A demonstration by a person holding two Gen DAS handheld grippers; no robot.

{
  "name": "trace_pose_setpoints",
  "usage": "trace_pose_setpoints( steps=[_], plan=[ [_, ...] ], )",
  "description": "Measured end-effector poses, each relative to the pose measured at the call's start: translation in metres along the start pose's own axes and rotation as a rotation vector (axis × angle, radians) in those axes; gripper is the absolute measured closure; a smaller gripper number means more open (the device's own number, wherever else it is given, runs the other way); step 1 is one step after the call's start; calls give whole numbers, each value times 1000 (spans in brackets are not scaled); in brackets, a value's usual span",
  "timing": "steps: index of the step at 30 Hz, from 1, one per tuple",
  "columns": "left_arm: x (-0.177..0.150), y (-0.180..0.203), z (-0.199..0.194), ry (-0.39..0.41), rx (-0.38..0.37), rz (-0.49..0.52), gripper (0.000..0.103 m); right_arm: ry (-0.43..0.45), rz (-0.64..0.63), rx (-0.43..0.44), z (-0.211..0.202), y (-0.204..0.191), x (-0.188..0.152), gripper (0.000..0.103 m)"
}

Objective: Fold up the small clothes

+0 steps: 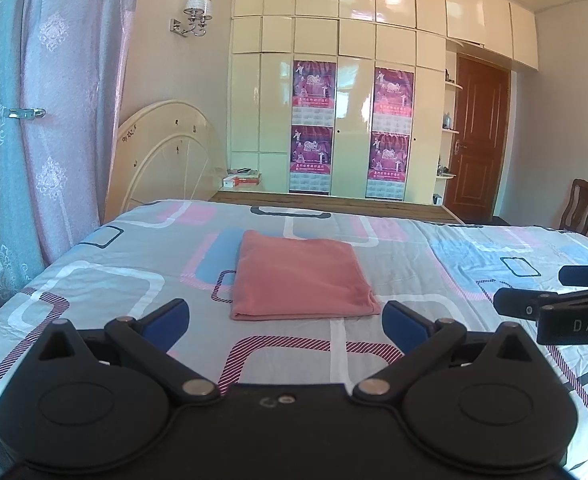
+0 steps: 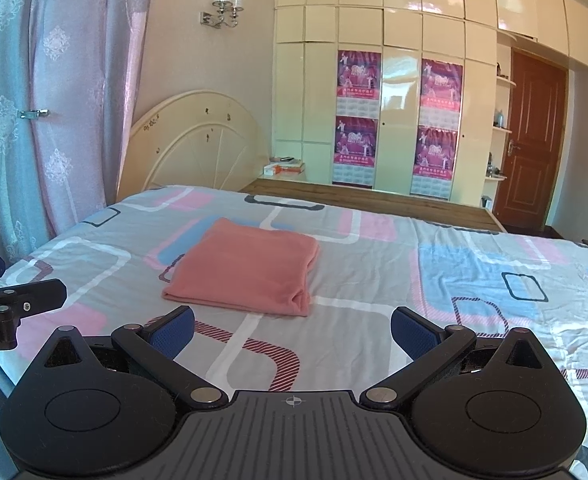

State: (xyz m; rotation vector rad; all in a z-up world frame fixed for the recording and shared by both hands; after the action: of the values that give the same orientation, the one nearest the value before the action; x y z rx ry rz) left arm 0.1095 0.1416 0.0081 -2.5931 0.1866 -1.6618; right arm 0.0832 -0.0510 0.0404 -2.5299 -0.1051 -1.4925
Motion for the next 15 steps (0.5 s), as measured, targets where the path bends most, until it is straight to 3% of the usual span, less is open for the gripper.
trace_pose_setpoints(
  steps=[15],
  plan=[
    [3, -2, -1, 3, -3, 6, 0, 2, -2, -2, 1, 0, 2, 0]
  ],
)
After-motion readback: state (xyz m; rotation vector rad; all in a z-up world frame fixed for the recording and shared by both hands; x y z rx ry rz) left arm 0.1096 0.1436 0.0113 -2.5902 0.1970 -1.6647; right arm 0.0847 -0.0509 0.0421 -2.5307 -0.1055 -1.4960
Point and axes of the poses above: each gripper's, at about its wrist camera, not at the fingertips, and z roughly the way its jaws point, y to its right, x to its top, the point moved 9 cm from there along z, roughly the way its jaws point, and after that the axes turned 9 degrees about z, right-handed, at the moved point
